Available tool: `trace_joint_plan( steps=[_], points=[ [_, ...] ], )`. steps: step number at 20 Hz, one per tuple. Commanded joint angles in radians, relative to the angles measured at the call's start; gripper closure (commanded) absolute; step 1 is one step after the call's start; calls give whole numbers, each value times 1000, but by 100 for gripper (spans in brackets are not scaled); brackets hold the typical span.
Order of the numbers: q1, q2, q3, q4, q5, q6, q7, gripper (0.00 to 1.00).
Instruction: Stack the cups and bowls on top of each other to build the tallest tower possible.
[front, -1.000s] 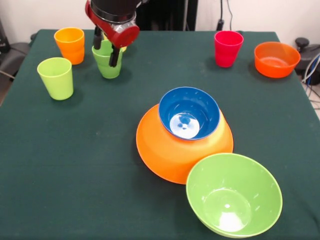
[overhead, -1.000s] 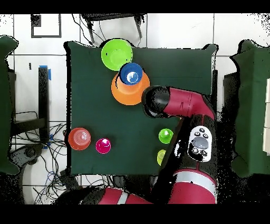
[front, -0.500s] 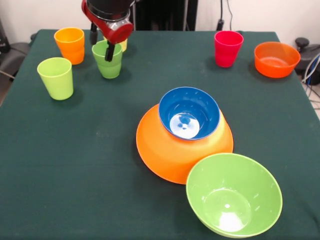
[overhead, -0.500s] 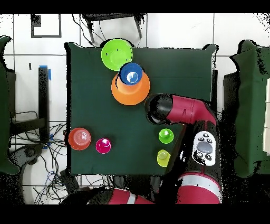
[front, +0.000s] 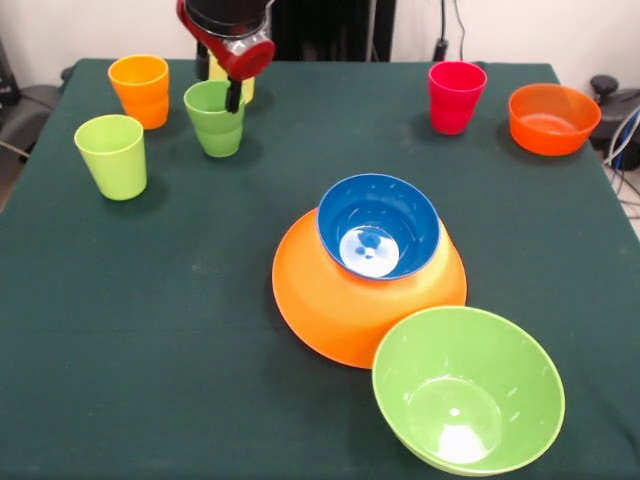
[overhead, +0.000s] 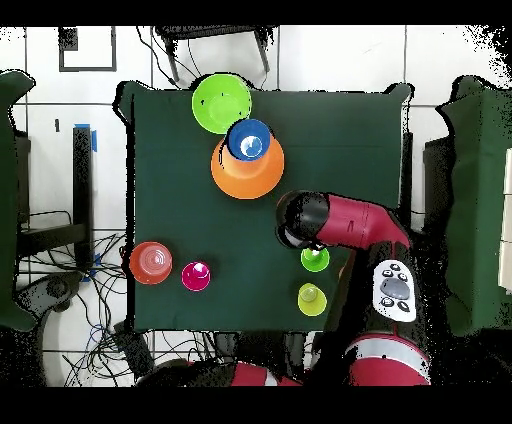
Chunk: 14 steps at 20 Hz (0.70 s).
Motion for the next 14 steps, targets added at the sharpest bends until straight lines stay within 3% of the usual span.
trace_joint_plan(
  steps=[1, 14],
  points=[
    [-25, 19, 156, 97, -49, -109, -121, 0],
    [-53, 62, 194, 71, -104, -241, -112, 0]
  ],
)
